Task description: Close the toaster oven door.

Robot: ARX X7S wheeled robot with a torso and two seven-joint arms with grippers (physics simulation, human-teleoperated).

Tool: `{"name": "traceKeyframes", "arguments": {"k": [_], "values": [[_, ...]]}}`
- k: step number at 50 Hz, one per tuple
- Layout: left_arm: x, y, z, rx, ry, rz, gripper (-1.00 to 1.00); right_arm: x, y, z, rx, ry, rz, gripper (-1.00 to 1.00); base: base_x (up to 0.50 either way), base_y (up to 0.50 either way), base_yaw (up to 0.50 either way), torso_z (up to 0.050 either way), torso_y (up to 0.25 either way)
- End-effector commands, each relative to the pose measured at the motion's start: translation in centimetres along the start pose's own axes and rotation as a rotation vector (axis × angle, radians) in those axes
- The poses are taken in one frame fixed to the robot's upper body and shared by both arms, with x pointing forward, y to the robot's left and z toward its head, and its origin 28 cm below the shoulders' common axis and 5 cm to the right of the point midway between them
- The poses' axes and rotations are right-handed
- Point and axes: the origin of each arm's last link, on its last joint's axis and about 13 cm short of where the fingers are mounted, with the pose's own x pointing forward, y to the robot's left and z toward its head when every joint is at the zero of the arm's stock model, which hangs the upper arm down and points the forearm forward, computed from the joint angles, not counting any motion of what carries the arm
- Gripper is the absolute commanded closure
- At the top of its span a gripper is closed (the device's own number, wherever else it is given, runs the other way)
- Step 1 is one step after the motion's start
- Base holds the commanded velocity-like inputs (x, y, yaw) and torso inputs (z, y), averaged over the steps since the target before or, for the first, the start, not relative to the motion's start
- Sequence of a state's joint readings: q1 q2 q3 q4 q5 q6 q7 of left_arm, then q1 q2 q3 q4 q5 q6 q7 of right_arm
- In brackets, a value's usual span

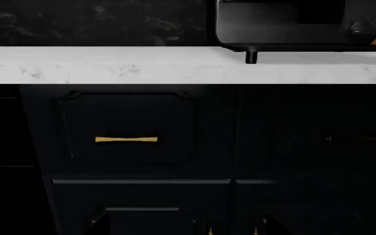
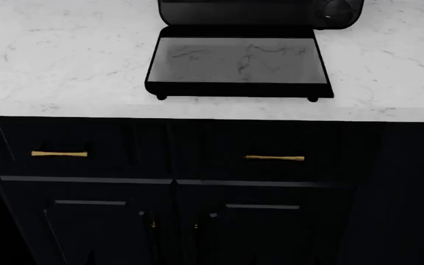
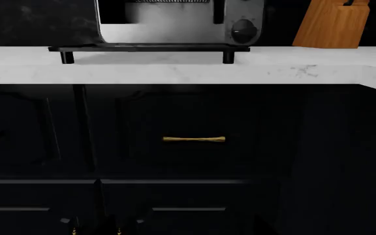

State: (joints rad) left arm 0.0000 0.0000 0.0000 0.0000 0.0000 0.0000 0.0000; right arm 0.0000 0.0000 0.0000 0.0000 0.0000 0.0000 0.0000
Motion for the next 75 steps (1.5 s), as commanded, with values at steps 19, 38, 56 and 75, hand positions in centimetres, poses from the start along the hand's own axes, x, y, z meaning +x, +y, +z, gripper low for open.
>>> {"name": "traceKeyframes", "arguments": {"k": [19,38,56,75], "values": [[-0.4,0.0,-0.2,-0.012,0.000,-0.038,-1.00,-0.2,0.1,0.0,0.010,-0.006,0.004,-1.00,0.00,0.00,0.00,0.030,0.010],[-0.6,0.0,0.1,0.013,-0.004,-0.058,-1.00,-0.2,0.2,0.5,0.017,-0.020,0.010,-1.00,0.00,0.00,0.00,0.050,0.018],[6.4,4.5,13.7,0.083,-0.041,-0.018,-1.00,3.6,-4.9,19.4,-0.157,-0.455,-0.124,-1.00,0.00,0.00,0.00,0.008,0.002],[8.2,7.2,20.8,0.133,-0.107,0.036,-1.00,0.5,-6.7,31.2,-0.253,-0.739,-0.191,-1.00,0.00,0.00,0.00,0.000,0.000]]}}
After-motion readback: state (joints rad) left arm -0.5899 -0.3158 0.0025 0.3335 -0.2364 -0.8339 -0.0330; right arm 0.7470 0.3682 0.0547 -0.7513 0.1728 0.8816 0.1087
